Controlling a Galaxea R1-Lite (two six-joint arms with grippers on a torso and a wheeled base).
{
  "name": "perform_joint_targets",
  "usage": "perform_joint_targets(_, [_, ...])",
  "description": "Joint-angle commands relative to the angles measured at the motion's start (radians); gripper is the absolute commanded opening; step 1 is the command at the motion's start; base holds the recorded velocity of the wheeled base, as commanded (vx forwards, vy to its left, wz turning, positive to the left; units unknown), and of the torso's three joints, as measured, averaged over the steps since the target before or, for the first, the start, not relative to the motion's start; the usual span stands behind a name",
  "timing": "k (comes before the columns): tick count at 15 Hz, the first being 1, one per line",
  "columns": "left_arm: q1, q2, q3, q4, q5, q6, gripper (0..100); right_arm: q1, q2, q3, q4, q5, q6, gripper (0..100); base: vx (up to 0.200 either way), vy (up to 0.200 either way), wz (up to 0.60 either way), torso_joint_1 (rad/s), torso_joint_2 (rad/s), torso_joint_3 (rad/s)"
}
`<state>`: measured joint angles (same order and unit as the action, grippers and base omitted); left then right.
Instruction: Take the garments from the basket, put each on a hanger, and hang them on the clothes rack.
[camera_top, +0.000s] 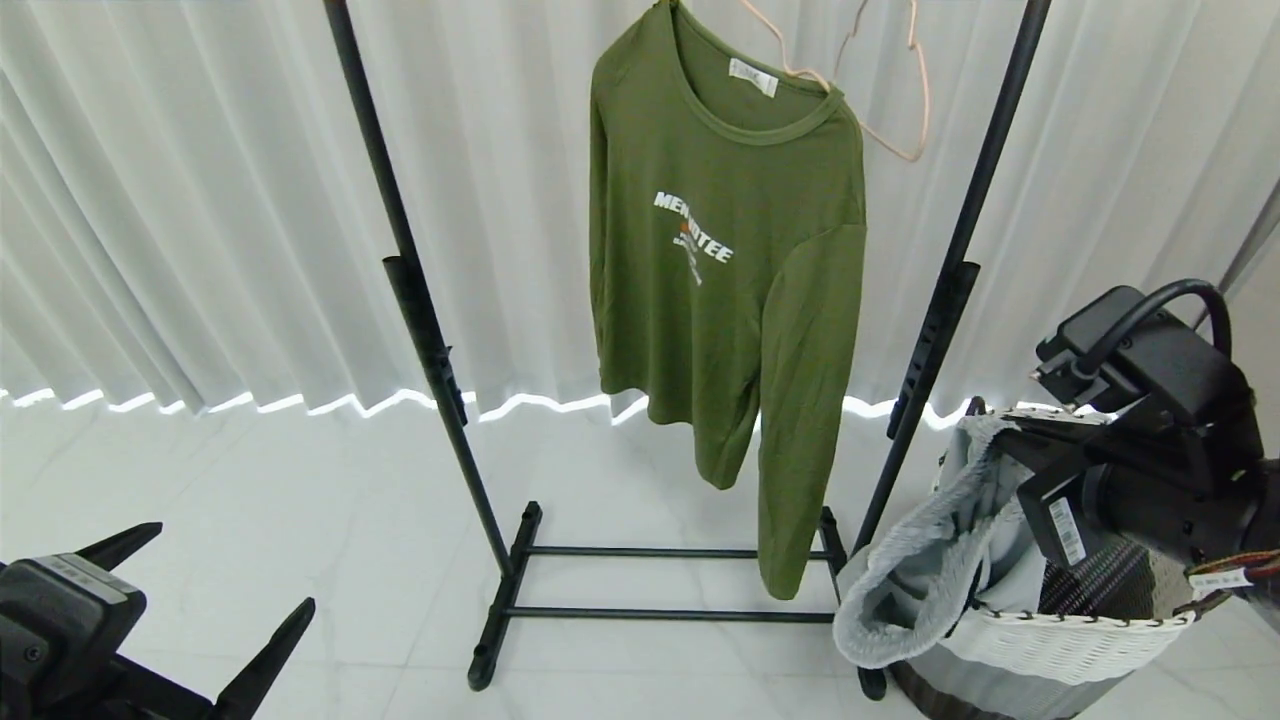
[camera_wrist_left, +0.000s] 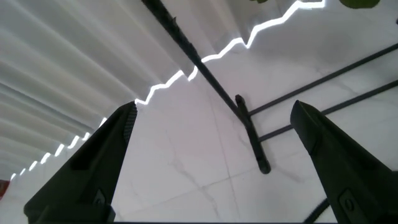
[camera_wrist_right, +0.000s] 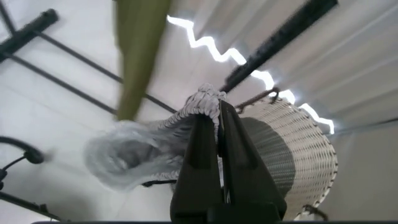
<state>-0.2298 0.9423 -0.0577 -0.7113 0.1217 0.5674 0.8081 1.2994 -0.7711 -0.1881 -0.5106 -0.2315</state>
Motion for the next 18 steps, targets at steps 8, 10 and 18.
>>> perform_joint_targets(8, [-0.102,0.2,-0.116,0.0,-0.208,-0.023,100,0.109,0.106,-0.198,-0.004,0.006,0.008,0,0.0,0.0,0.0,0.0,0.0,0.0])
perform_joint_targets(10, [-0.171,0.277,-0.151,-0.004,-0.235,-0.024,100,0.143,0.118,-0.246,-0.005,0.006,0.009,0,0.0,0.0,0.0,0.0,0.0,0.0])
perform_joint_targets(18, [-0.582,0.605,-0.472,-0.01,-0.267,-0.523,100,0.365,0.115,-0.336,-0.004,0.006,0.078,0,0.0,0.0,0.0,0.0,0.0,0.0])
